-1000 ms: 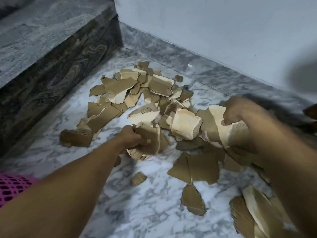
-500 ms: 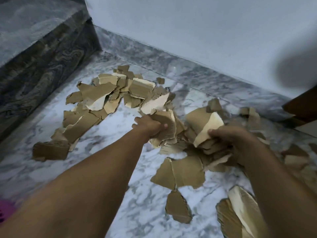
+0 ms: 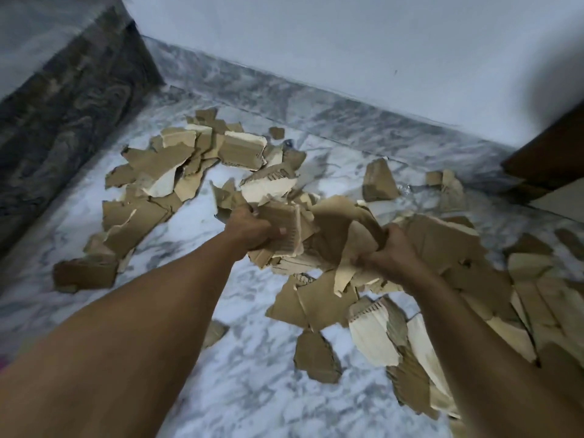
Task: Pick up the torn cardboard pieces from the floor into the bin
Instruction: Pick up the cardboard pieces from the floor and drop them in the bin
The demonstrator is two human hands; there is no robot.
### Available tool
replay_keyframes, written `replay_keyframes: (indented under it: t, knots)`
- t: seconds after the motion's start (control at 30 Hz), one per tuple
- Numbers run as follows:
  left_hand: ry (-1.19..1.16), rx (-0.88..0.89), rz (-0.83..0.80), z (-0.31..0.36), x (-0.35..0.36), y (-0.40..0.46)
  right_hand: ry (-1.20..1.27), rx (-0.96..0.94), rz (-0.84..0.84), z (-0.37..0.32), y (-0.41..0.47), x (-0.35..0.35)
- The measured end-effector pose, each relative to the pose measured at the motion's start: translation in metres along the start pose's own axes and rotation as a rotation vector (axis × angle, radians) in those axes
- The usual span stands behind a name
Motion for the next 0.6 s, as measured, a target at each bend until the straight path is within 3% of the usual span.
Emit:
replay_keyframes:
  t: [0.1, 0.23, 0.37, 0.6]
  knots:
    - [-0.035, 0.012, -0.048, -0.004, -0.024, -0.009, 0.092, -0.078, -0.246, -0.010, -0.012, 0.010]
    - [-0.042, -0.024, -0.023, -0.014, -0.062, -0.019, -0.441, -0.192, -0.487, -0.025, -0.037, 0.056]
    - [0.000, -0.054, -0.035, -0.032, -0.087, -0.029, -1.001, -0.325, -0.309, -0.029, -0.053, 0.090]
    - [0.199, -0.054, 0.055, -0.067, -0.114, -0.062, -1.048, -0.395, -0.221, -0.032, -0.076, 0.111]
Point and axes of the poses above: each hand's wrist, its own y-axis towards the middle knuckle, its own x-axis out of the palm, z = x × y, the point moved 7 cm from there along y, towards the middle knuckle, and after that the axes turned 3 degrees about y, right-handed, at the moved point
